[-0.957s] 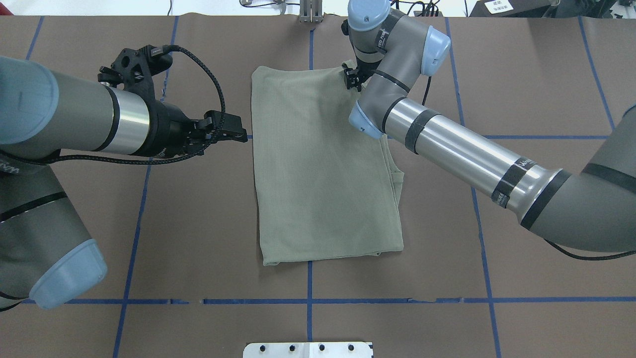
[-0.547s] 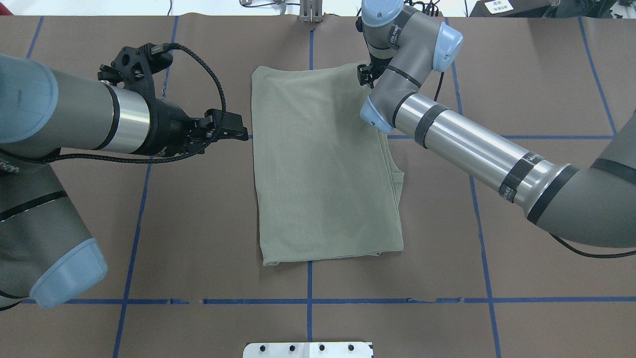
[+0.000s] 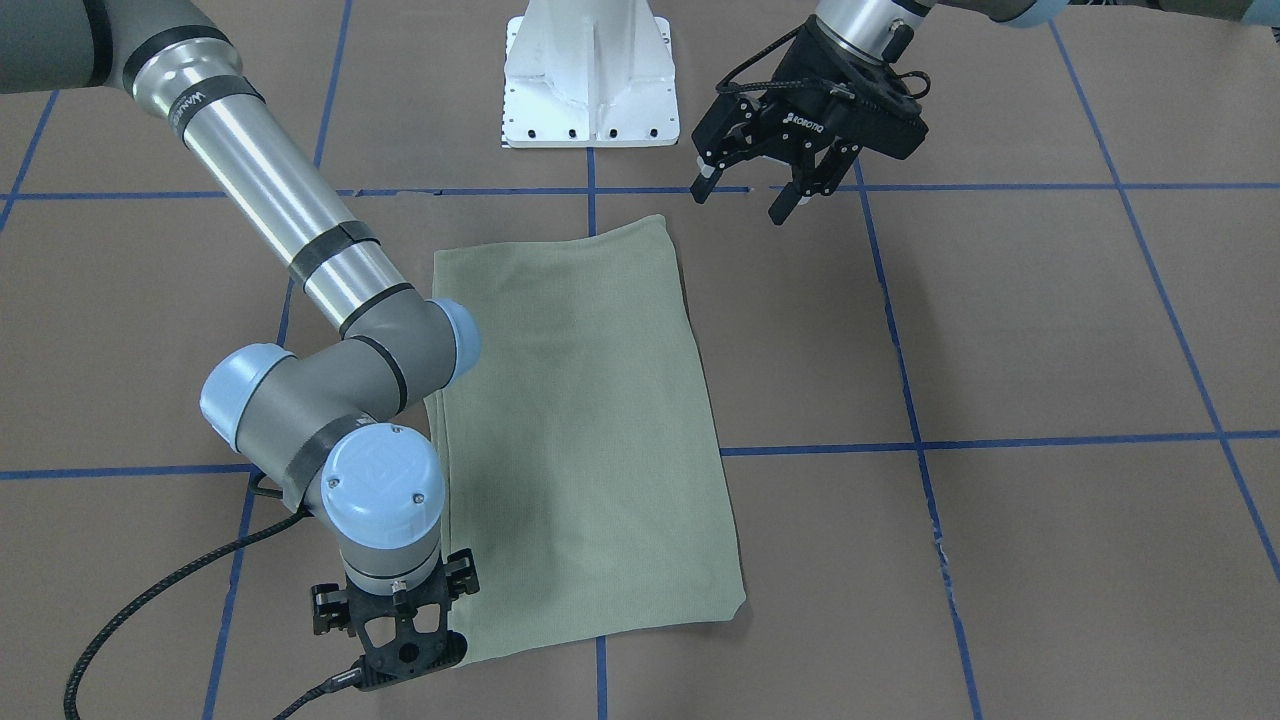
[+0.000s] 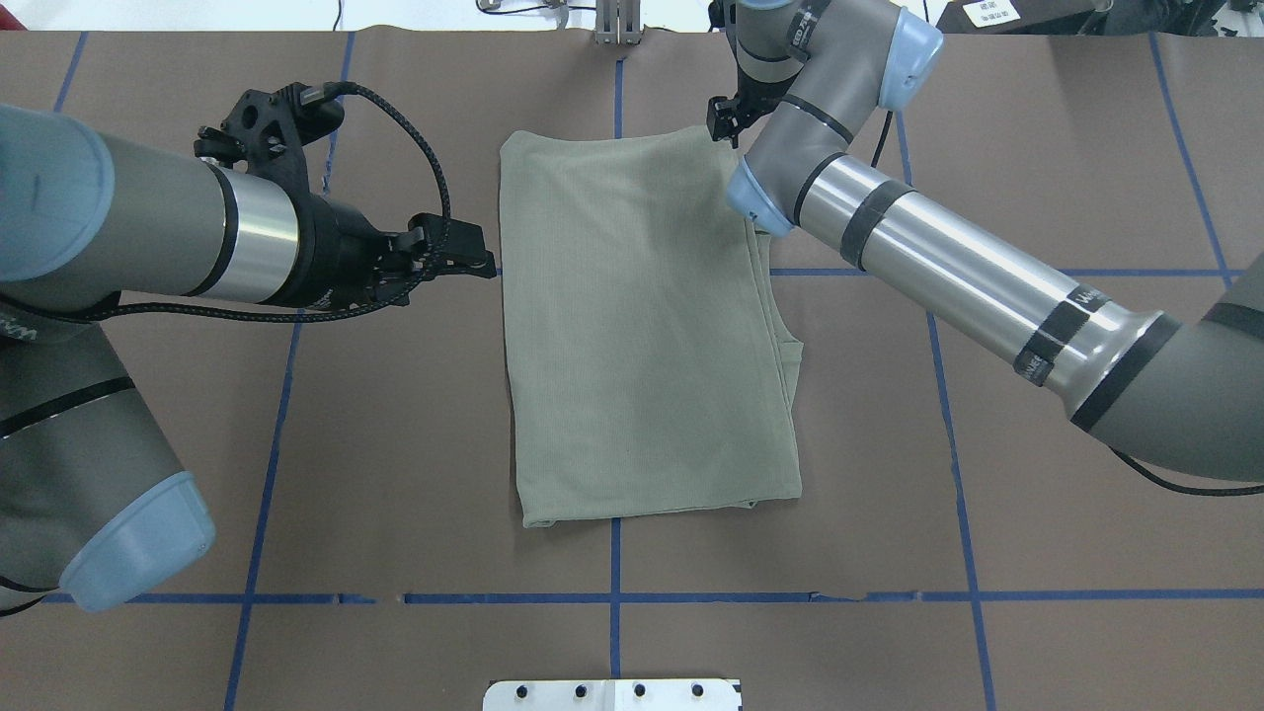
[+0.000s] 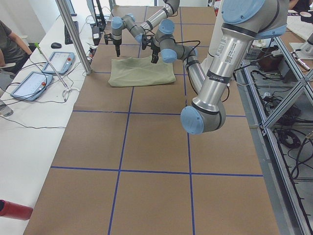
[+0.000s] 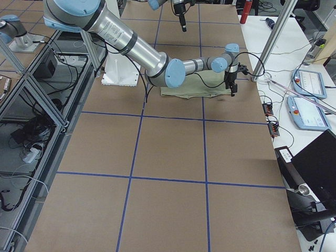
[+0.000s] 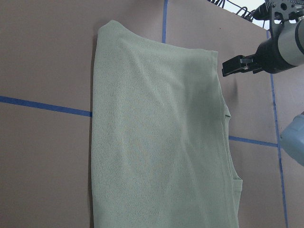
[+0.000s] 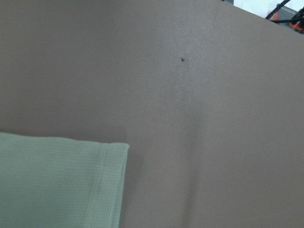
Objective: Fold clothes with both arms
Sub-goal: 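Lower the left gripper to the shirt's near edge while the right gripper rises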
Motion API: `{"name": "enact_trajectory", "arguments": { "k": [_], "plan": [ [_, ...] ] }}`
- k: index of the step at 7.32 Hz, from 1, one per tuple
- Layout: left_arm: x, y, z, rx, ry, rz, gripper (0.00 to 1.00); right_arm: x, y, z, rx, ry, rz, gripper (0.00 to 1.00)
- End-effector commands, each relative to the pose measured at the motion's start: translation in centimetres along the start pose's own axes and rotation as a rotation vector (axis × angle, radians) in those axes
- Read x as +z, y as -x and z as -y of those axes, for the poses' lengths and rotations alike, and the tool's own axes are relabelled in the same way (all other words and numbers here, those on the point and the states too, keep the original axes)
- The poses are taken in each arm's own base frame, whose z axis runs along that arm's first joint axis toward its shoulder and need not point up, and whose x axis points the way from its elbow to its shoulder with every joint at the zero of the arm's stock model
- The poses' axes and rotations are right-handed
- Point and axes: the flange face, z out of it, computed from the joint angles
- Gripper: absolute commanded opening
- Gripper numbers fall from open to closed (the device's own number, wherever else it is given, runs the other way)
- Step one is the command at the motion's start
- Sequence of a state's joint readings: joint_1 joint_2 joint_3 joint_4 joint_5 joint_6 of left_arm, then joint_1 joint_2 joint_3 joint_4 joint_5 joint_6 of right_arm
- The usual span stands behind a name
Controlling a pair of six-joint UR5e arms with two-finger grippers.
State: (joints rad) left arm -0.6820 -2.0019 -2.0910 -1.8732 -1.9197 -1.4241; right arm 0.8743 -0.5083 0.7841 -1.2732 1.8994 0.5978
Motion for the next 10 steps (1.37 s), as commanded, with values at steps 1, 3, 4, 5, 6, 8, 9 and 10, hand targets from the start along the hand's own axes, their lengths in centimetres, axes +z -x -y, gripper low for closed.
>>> {"name": "enact_trajectory", "arguments": {
  "k": [1, 3, 4, 5, 6, 8, 9, 10],
  "plan": [
    [1.2, -0.1, -1.9, -0.056, 0.072, 0.008, 1.00, -5.7, -0.4, -3.8, -0.006, -0.002, 0.073, 1.00],
    [5.8, -0.2, -6.9, -0.113, 0.129, 0.056, 1.00, -6.7, -2.2, -10.6, 0.022, -0.008, 0.158, 1.00],
    [8.5, -0.3, -10.2, -0.157, 0.147, 0.090, 1.00, -7.6, -2.9, -14.4, 0.045, -0.004, 0.177, 1.00],
    [11.5, 0.1, -12.9, -0.200, 0.144, 0.135, 1.00, -9.3, -3.8, -17.4, 0.057, 0.026, 0.179, 1.00],
    [15.0, 0.5, -14.5, -0.243, 0.115, 0.187, 1.00, -10.7, -4.4, -19.6, 0.058, 0.055, 0.211, 1.00],
    [17.5, 1.7, -16.6, -0.282, 0.128, 0.260, 1.00, -11.0, -5.6, -21.8, 0.063, 0.079, 0.228, 1.00],
    [18.8, 2.5, -16.9, -0.296, 0.126, 0.301, 1.00, -11.2, -5.6, -22.2, 0.061, 0.091, 0.246, 1.00],
    [19.7, 2.8, -18.2, -0.314, 0.138, 0.321, 1.00, -11.2, -5.5, -22.2, 0.081, 0.101, 0.253, 1.00]
  ]
}}
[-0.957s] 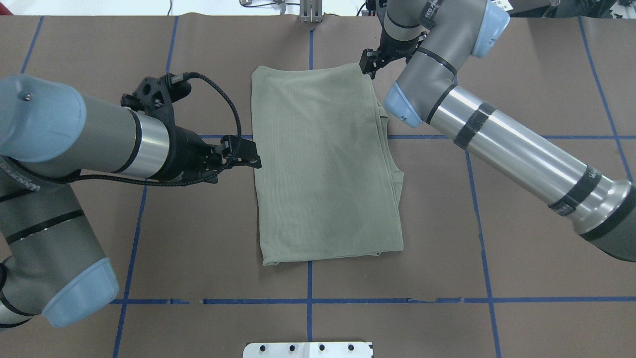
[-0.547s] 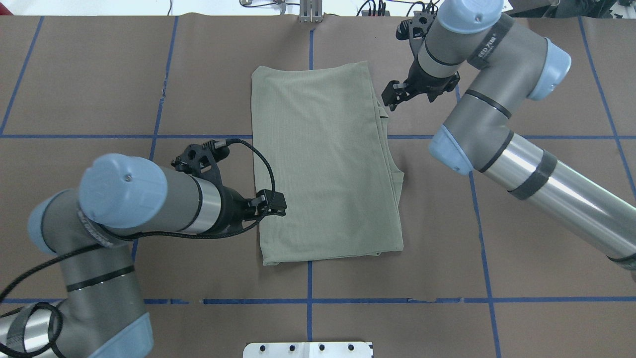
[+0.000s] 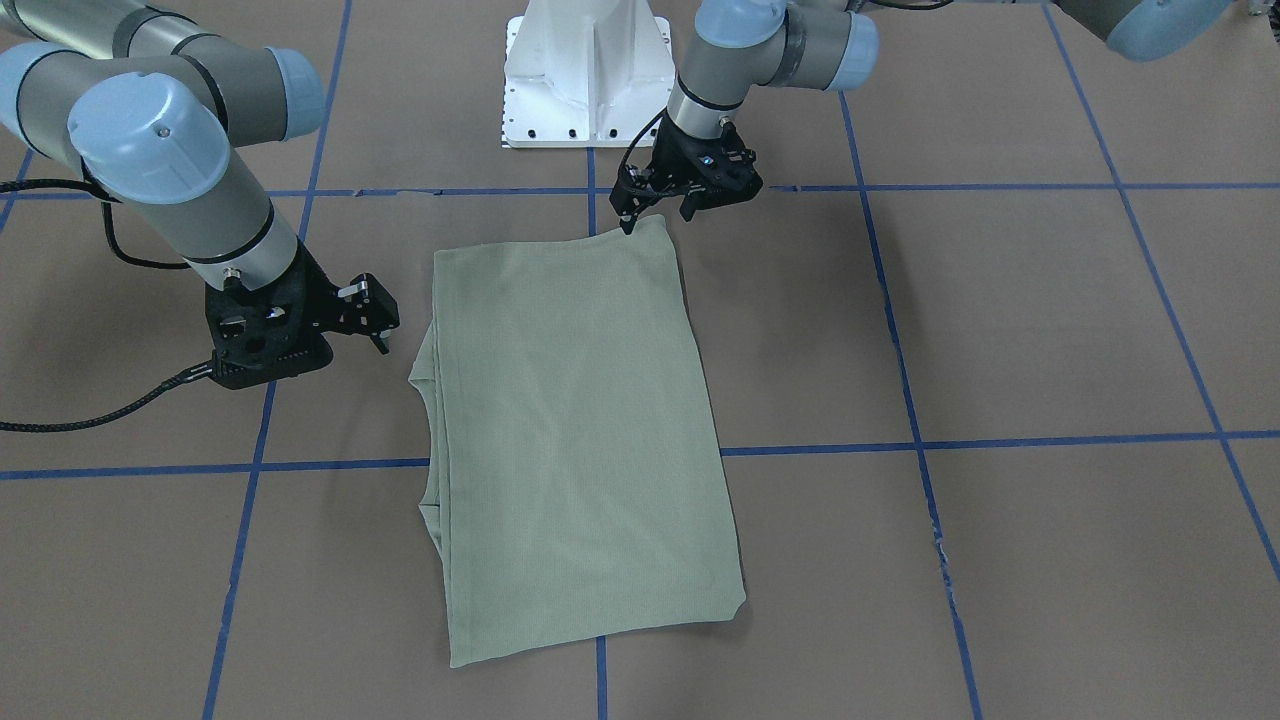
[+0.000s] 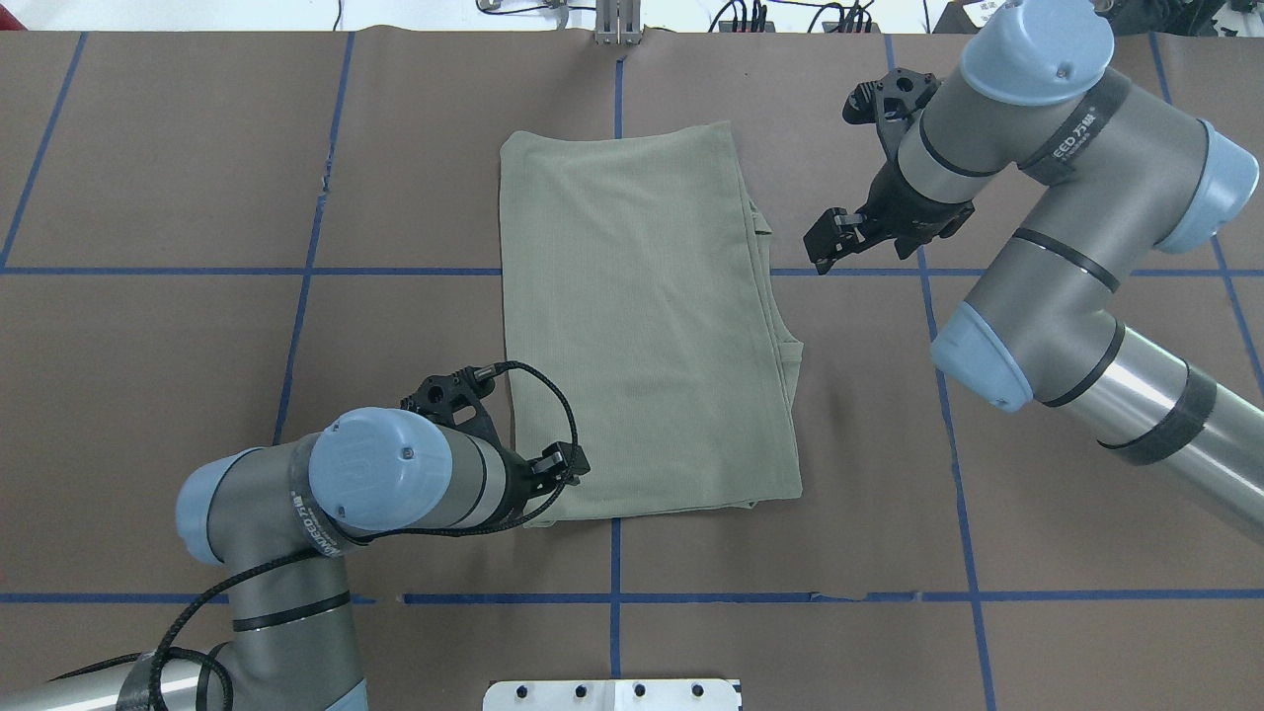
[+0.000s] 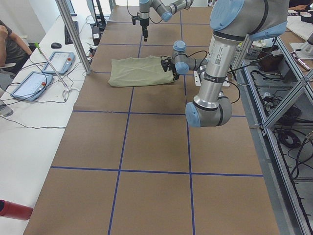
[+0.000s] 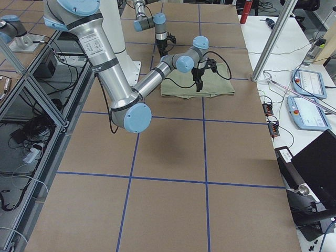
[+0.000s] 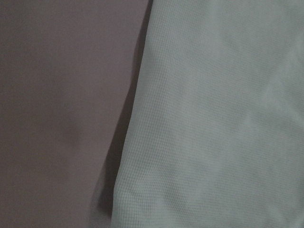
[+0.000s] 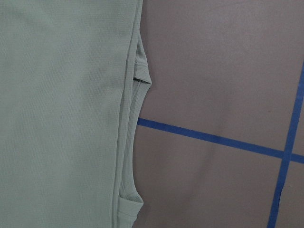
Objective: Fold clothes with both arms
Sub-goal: 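Lower the left gripper to the shirt's near edge while the right gripper rises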
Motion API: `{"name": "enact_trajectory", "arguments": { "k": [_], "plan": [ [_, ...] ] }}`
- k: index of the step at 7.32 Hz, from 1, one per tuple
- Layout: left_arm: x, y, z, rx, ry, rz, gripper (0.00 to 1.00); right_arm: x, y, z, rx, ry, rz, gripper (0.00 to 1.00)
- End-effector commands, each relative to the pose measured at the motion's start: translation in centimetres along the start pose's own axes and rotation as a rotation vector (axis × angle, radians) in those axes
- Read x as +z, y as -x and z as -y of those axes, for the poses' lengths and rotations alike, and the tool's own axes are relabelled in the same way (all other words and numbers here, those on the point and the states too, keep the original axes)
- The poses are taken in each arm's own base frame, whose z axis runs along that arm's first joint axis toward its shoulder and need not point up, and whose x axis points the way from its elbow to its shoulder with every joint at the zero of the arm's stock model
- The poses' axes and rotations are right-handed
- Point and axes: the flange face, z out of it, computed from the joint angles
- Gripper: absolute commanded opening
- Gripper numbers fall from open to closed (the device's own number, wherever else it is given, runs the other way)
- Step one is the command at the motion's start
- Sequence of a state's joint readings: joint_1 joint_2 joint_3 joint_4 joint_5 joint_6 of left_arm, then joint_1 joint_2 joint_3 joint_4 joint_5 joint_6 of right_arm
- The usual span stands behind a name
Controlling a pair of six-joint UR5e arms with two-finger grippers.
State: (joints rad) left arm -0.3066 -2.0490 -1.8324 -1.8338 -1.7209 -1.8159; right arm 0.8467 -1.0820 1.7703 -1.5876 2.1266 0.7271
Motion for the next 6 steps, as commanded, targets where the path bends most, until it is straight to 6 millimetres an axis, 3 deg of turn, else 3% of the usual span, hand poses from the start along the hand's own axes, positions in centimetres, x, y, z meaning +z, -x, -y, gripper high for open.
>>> {"name": "enact_trajectory", "arguments": {
  "k": [1, 3, 6],
  "plan": [
    [2.7, -0.4, -1.0, -0.036, 0.002, 0.046, 1.00, -0.2, 0.0, -0.4, 0.077, 0.004, 0.019, 1.00],
    [3.4, -1.5, -1.1, -0.044, -0.005, 0.047, 0.95, -0.4, 0.3, -0.4, 0.090, 0.000, 0.022, 1.00],
    [3.5, -1.3, -0.5, -0.049, -0.024, 0.049, 0.75, -0.5, 0.4, -0.4, 0.089, -0.003, 0.023, 1.00]
  ]
}}
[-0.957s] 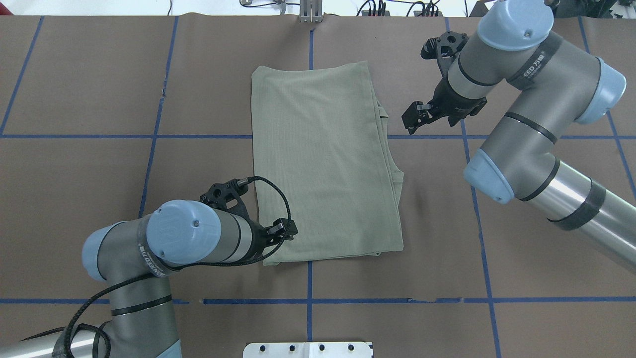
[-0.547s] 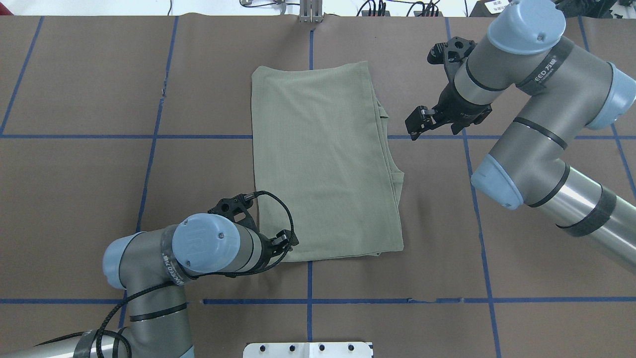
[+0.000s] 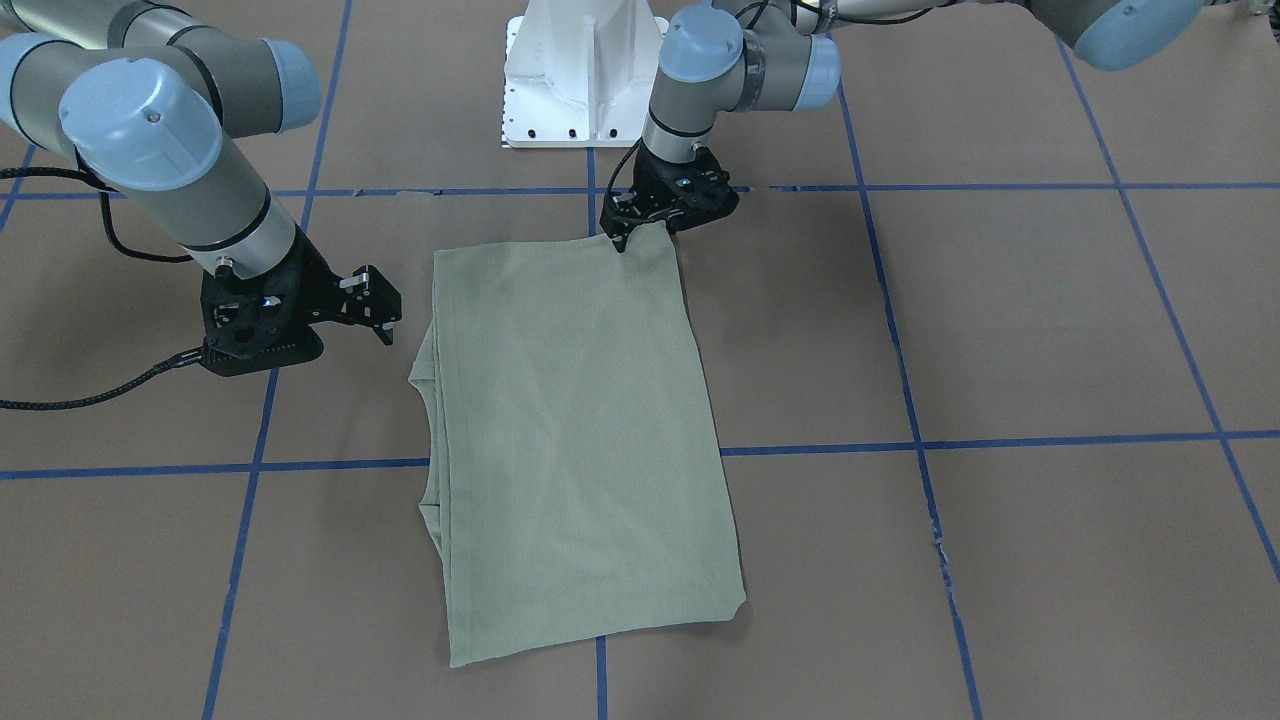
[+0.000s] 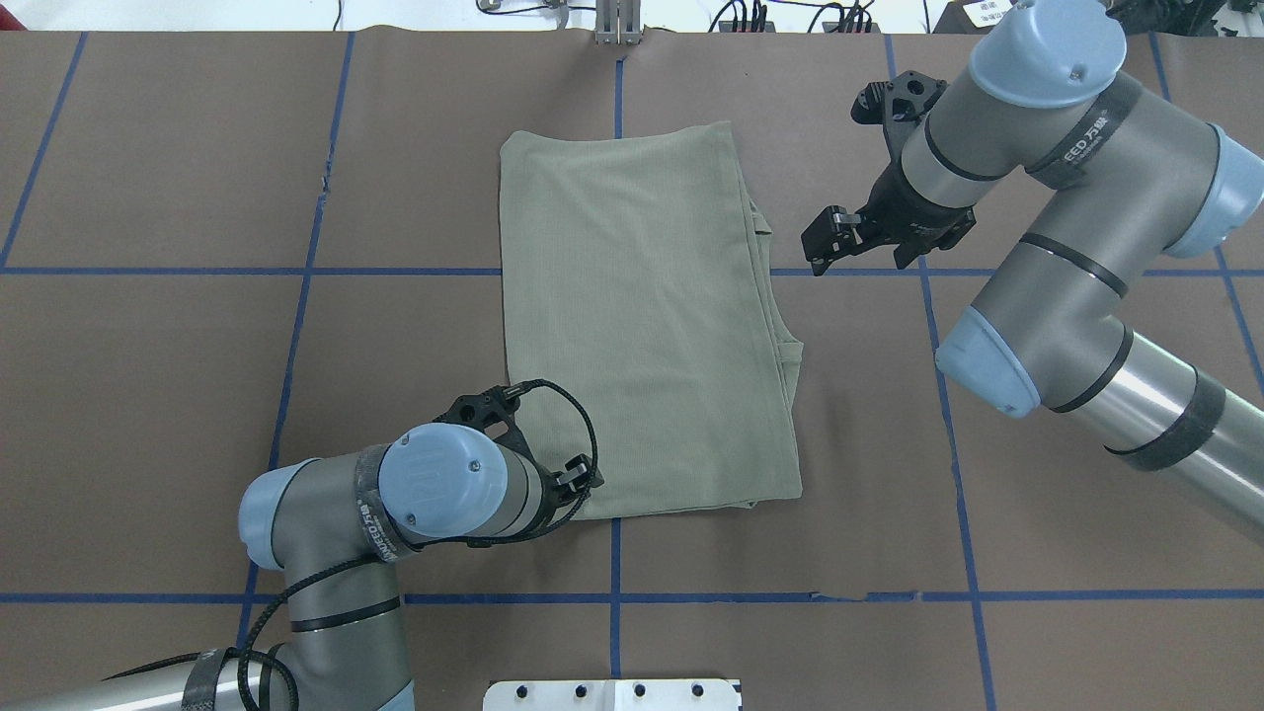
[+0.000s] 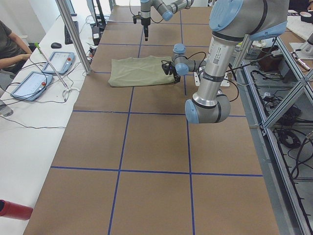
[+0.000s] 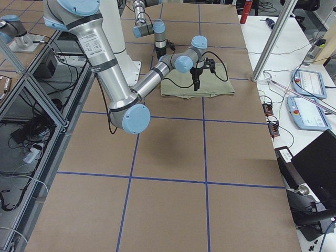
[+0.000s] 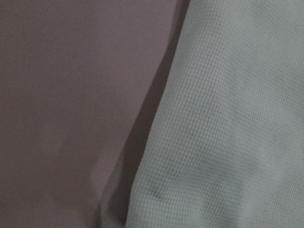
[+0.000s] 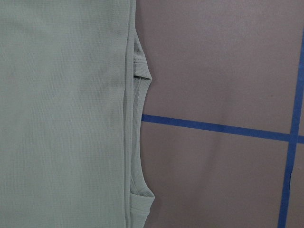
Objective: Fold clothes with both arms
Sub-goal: 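Lower the left gripper to the shirt's near edge while the right gripper rises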
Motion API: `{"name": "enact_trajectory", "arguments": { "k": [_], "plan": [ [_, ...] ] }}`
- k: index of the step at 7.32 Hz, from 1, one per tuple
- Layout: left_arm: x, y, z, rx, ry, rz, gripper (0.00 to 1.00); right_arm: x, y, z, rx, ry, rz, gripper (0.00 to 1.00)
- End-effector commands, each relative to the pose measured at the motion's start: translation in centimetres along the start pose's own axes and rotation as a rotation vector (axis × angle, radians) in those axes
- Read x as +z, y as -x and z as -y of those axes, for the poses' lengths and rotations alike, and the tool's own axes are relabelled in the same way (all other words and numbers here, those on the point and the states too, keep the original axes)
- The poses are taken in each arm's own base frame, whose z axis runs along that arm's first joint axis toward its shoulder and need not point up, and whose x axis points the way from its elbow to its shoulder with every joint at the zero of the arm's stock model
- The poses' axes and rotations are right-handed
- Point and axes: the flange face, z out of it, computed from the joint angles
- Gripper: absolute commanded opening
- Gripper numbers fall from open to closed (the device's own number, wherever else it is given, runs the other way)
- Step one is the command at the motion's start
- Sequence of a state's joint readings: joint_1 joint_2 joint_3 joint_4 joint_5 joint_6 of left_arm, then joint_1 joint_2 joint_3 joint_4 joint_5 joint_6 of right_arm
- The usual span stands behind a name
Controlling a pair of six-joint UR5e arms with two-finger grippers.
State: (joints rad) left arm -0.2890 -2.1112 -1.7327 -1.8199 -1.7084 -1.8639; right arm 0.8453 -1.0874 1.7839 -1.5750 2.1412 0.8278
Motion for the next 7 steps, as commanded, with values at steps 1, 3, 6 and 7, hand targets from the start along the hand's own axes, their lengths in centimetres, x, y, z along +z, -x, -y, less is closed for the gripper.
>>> {"name": "enact_trajectory", "arguments": {
  "k": [1, 3, 6, 7],
  "plan": [
    [-0.13, -0.07, 0.54, -0.006, -0.014, -0.003, 0.70, 0.02, 0.03, 0.05, 0.002, -0.001, -0.001, 1.00],
    [-0.70, 0.09, 1.13, -0.011, -0.025, 0.006, 0.56, 0.08, -0.02, 0.08, 0.003, -0.001, -0.003, 1.00],
    [-0.79, 0.18, 0.82, -0.010, -0.020, 0.009, 0.53, 0.22, -0.06, 0.19, 0.005, 0.000, -0.006, 1.00],
    [-0.67, 0.36, 0.78, -0.008, -0.020, 0.013, 0.53, 0.33, -0.18, 0.18, 0.006, 0.001, -0.008, 1.00]
  ]
}}
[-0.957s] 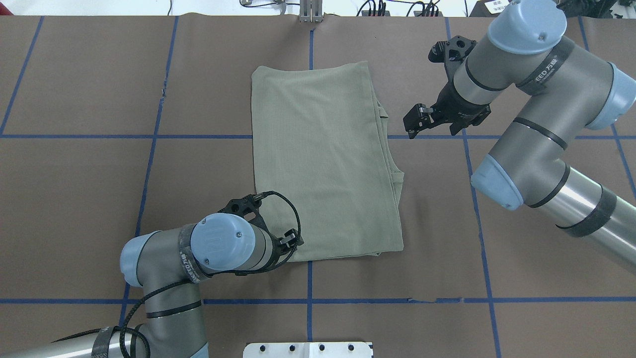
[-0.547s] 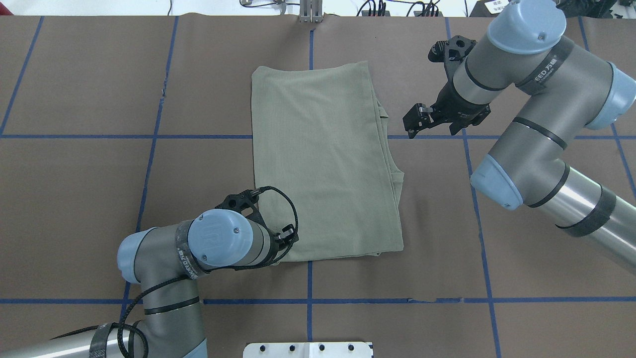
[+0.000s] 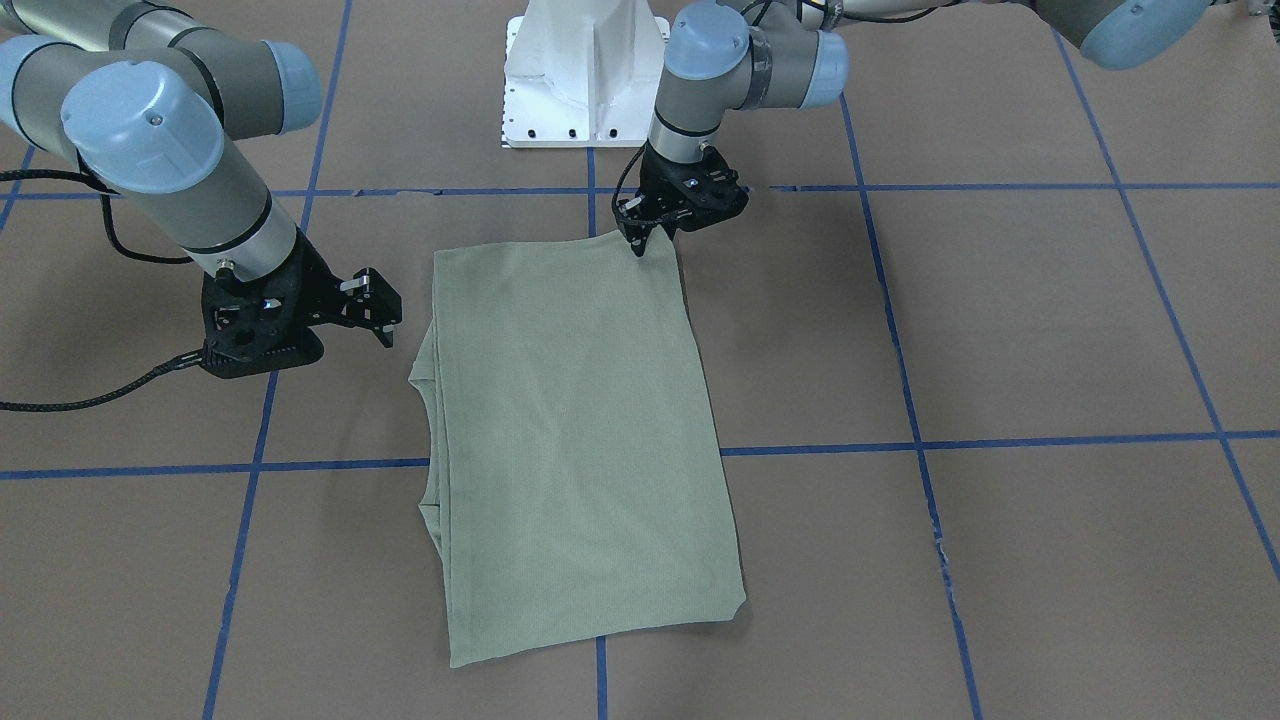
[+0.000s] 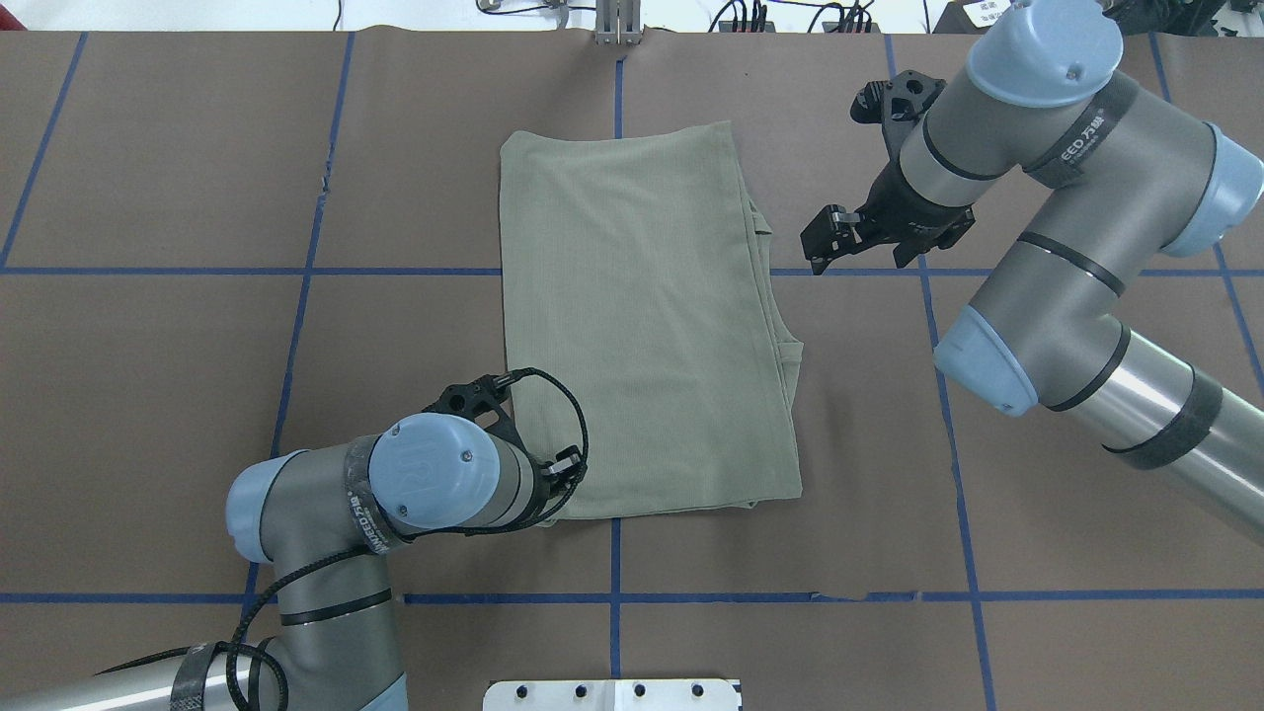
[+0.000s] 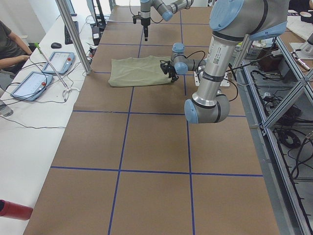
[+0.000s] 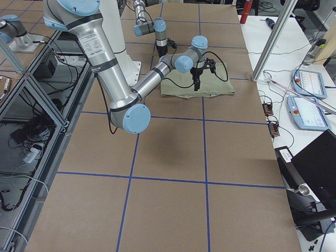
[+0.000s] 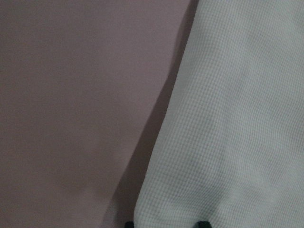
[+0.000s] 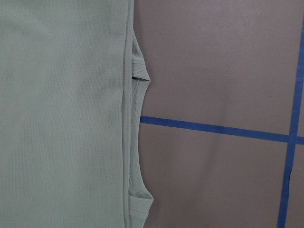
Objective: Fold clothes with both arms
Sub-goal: 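Grasp the shirt's near edge with both grippers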
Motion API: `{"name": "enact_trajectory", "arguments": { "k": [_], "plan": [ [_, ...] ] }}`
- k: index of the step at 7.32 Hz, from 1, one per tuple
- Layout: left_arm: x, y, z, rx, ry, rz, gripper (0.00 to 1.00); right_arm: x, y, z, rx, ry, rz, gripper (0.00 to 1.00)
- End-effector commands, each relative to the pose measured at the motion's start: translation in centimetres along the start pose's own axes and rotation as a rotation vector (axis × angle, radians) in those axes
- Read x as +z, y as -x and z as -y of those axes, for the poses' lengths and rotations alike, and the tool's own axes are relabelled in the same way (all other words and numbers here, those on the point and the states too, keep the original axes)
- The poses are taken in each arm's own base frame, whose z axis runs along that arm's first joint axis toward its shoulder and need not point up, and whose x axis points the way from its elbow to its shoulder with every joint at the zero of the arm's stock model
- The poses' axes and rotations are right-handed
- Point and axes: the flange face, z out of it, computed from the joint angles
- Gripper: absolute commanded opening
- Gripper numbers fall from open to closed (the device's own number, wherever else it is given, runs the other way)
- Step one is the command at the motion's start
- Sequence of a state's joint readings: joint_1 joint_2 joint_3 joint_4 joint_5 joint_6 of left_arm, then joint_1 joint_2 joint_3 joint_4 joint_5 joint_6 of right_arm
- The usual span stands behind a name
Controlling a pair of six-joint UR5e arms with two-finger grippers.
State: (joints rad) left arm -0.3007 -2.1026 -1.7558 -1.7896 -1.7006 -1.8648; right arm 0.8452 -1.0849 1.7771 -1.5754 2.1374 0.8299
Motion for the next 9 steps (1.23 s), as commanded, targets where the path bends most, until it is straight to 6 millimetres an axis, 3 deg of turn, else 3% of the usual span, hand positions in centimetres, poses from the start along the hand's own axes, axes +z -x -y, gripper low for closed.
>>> {"name": "enact_trajectory", "arguments": {
  "k": [1, 2, 3, 6, 7, 9],
  "plan": [
    [0.0, 0.1, -0.1, 0.001, 0.000, 0.006, 0.51, 0.1, -0.1, 0.0, 0.002, 0.002, -0.003, 1.00],
    [-0.2, -0.1, -0.2, -0.001, -0.002, 0.012, 0.37, 0.2, -0.2, 0.0, 0.003, 0.002, -0.004, 1.00],
    [-0.2, -0.2, -0.4, -0.002, -0.004, 0.024, 0.03, 0.2, -0.2, 0.0, 0.003, 0.002, -0.004, 1.00],
    [-3.2, -0.2, -0.8, 0.019, 0.006, 0.000, 0.00, -0.1, 0.0, -0.3, 0.031, 0.003, 0.004, 1.00],
    [-4.3, -0.2, -1.0, 0.021, 0.010, -0.003, 0.00, 0.5, 1.2, -1.3, 0.102, 0.017, 0.013, 1.00],
    [-4.6, -0.1, -1.3, 0.025, 0.016, -0.006, 0.00, 3.1, 5.6, -5.9, 0.209, 0.065, 0.021, 1.00]
  ]
}}
